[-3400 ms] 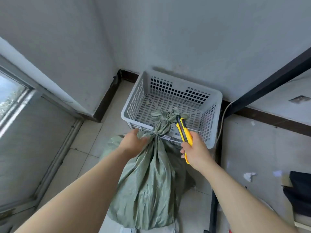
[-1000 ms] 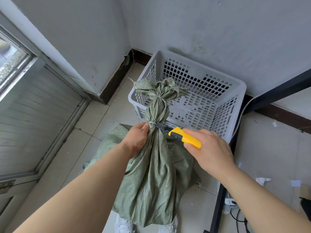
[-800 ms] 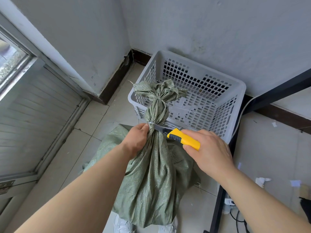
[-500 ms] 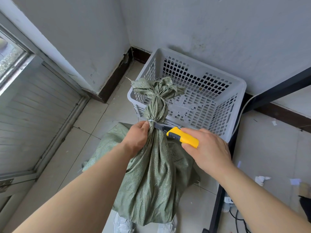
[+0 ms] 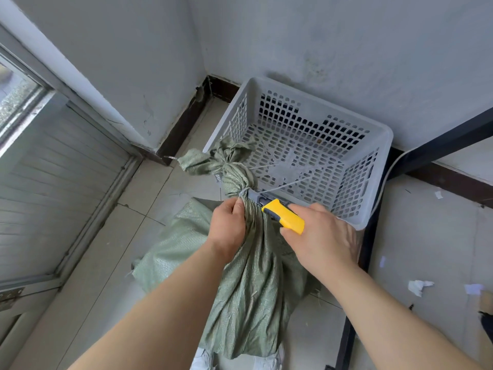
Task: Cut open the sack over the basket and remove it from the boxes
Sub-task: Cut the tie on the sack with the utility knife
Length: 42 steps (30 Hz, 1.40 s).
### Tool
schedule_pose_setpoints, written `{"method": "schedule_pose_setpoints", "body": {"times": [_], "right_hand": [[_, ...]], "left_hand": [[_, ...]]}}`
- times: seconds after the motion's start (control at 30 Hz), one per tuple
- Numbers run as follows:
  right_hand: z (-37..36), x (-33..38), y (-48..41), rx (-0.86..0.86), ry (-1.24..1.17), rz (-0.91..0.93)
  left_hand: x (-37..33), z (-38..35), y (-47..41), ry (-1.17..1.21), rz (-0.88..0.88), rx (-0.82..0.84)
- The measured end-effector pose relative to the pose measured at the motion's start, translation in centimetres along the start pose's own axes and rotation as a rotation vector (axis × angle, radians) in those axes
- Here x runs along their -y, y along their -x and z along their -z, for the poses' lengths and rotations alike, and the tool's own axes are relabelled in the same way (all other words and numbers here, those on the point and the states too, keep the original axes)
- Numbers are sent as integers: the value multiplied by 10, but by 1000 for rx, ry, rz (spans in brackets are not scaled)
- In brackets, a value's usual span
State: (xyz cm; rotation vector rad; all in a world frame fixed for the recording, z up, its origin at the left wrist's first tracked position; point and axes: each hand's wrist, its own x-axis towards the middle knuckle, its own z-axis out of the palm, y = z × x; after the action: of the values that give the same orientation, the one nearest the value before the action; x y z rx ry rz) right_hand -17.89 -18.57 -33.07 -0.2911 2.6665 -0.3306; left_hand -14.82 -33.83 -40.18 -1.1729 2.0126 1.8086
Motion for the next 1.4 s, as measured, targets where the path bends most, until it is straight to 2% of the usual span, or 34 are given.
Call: {"method": "schedule_pose_setpoints", "body": {"times": [0.1,0.17,0.3,0.37,0.7,0.87,1.07,1.4], "right_hand": [[-1,2,-4,-3,39,8],[-3,3,-4,-9,55,16],[-9,4,1,-23,69,36],[-11,5,3,-12,54,42],[-11,2,6,-16,12,42],[-11,0,6,-37,39,68],[-11,-2,4,-45,32,70],[-16,-6,13,-152,-15,81]], "left_hand": [[0,-2,1,9,-9,-19],[0,-2,-1,83,57,3],[-11,5,-6,310,406,-16],[-15,7,-14,291,459,-70],[-18,6,-28,382,508,-136],[-20,11,-30,371,486,12],[-25,9,-29,311,454,-85],[-25,1,-27,331,416,-49]]}}
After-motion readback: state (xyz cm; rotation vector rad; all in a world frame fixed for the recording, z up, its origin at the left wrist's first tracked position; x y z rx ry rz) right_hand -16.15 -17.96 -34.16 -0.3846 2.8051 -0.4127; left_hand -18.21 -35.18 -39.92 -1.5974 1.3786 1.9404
